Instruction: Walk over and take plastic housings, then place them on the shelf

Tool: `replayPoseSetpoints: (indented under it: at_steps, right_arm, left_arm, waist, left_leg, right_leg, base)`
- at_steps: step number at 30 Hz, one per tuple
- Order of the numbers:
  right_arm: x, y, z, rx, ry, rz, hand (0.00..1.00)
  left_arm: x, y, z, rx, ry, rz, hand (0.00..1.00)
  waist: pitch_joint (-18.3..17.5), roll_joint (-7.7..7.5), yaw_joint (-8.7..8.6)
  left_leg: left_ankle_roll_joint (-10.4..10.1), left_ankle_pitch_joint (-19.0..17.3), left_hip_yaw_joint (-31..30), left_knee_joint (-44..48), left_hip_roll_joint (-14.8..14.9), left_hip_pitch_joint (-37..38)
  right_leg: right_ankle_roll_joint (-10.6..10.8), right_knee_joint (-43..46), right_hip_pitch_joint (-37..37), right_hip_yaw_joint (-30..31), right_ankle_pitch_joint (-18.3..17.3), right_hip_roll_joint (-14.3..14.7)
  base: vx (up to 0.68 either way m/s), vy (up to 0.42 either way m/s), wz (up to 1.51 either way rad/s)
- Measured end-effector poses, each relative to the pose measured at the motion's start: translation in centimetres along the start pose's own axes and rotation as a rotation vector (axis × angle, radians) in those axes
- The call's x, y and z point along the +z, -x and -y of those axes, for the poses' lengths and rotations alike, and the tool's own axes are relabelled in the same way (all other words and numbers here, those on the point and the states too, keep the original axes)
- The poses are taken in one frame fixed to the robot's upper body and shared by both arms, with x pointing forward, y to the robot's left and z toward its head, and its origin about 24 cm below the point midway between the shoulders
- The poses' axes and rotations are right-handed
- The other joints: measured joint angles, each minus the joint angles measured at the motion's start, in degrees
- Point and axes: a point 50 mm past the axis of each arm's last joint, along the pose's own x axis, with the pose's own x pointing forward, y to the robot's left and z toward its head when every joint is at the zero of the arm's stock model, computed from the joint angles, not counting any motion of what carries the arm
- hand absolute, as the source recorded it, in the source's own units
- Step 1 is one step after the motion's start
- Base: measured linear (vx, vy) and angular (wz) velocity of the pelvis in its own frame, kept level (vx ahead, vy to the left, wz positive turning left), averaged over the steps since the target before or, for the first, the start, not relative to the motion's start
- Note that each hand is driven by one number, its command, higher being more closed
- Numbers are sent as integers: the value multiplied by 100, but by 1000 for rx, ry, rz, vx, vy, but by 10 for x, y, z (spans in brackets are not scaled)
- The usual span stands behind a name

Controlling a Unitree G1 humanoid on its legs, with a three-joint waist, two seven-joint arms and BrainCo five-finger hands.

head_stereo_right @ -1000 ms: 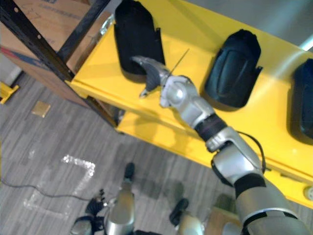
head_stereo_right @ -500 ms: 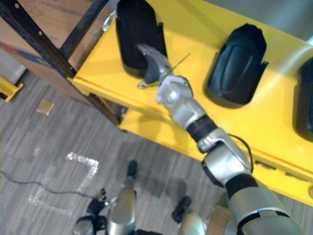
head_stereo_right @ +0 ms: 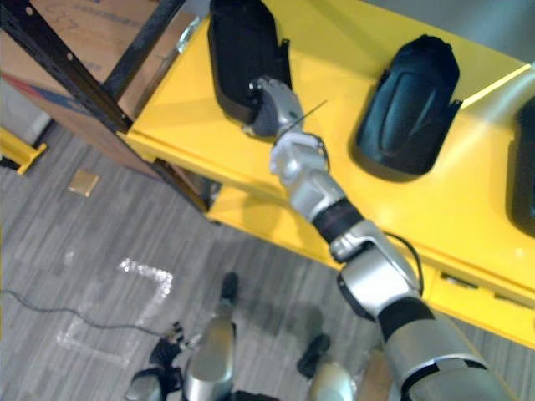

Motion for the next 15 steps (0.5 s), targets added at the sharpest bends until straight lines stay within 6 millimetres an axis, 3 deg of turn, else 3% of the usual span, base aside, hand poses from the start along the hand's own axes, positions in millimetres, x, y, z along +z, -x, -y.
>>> replayPoseSetpoints:
  at_steps: [15]
  right_arm:
    - [0,0,1,-25,40,18,100]
  left_arm:
    - [0,0,1,1,-2,-2,0]
  waist:
    - [4,8,-3]
  left_leg:
    - [0,0,7,8,-10,4]
  right_leg:
    - [-9,1,0,3,7,-12]
  base:
    - [0,0,0]
